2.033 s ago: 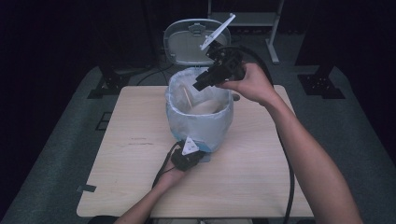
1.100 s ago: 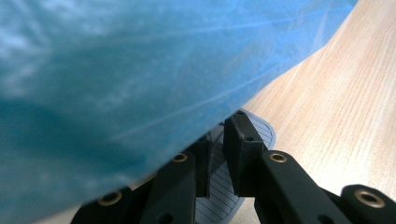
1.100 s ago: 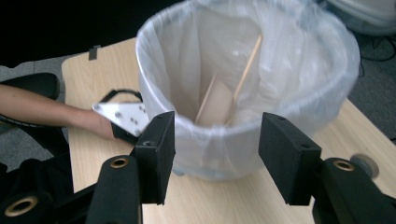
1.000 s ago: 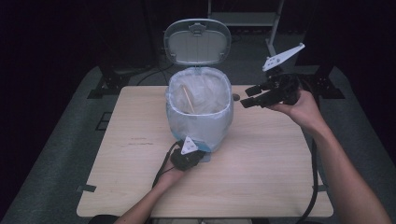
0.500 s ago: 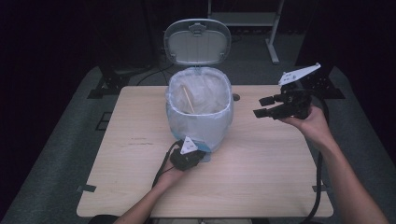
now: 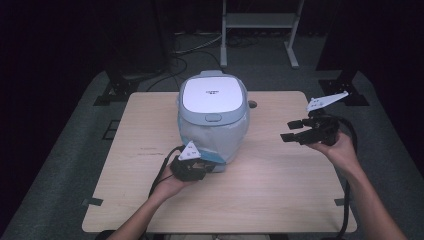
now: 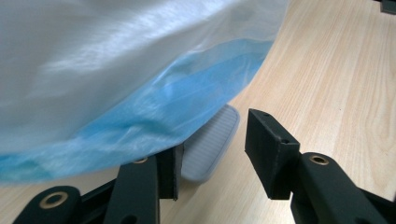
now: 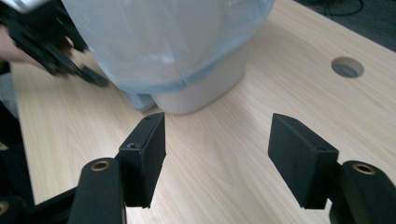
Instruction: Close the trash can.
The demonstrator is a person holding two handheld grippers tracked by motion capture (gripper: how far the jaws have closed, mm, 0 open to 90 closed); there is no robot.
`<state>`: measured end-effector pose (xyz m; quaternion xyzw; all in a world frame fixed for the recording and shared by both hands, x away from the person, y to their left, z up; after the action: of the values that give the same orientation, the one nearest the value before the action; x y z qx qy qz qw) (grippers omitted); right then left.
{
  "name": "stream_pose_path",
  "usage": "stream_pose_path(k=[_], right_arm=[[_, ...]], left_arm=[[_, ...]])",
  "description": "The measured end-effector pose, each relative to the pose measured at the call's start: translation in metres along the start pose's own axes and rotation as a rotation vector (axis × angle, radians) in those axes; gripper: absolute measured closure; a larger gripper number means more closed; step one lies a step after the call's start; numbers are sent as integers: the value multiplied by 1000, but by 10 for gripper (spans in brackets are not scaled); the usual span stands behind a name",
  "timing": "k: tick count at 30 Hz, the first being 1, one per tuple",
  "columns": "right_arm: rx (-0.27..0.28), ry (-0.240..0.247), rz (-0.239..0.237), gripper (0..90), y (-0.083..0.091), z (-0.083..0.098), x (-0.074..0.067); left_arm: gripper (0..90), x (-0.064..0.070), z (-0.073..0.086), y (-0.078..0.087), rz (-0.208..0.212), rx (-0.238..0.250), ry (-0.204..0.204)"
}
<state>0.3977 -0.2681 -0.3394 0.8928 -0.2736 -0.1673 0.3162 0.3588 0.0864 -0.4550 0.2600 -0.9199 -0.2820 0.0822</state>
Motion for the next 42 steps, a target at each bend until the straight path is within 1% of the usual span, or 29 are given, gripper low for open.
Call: stream_pose_path(k=[1,2,3,7,10,14,19,20,21,25,27,28,34,35,42], right_arm=[[0,0,0,347,0,0,0],[-7,-4,6,344,-1,5,0],[-8,-3,10,342,-2,8,1],[-12,-10,15,337,-4,17,2],[-19,-19,22,333,-8,27,3],[-19,-30,21,327,-11,34,3],[-15,-37,23,323,-14,44,3],[-16,-38,25,323,-15,48,3],[-16,-38,25,323,-15,48,3],[-10,-52,29,321,-14,56,3],[-3,-52,31,319,-14,60,4],[-1,-57,34,319,-14,63,4],[-1,-53,49,310,-15,70,3],[3,-62,48,304,-16,72,3],[10,-66,53,295,-18,81,2]], left_arm=[[558,0,0,0,0,0,0],[557,-2,3,6,-1,-7,-2],[555,-2,3,6,-1,-7,-2],[544,-3,12,15,6,-18,5],[537,-7,20,23,2,-25,13],[530,-11,26,29,-4,-29,18],[523,-18,31,39,-22,-17,41],[521,-21,33,44,-32,-14,47],[519,-21,33,44,-32,-14,47],[515,-27,36,52,-50,-9,55],[504,-30,37,55,-61,-6,65],[484,-31,38,57,-69,-6,68],[460,-41,46,68,-105,8,99],[456,-43,49,71,-109,8,108],[433,-49,59,79,-136,7,132]])
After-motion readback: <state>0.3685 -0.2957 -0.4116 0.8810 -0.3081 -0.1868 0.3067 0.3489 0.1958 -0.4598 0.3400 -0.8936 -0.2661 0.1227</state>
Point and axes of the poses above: each handheld gripper's, and its own axes: y roughly backward along the jaws, z roughly out of its underside, x roughly to its right, the point moved 4 cm from there along -y, roughly forward along the jaws, and after that the axes turned 1 degree about -y, right-handed, at the moved point
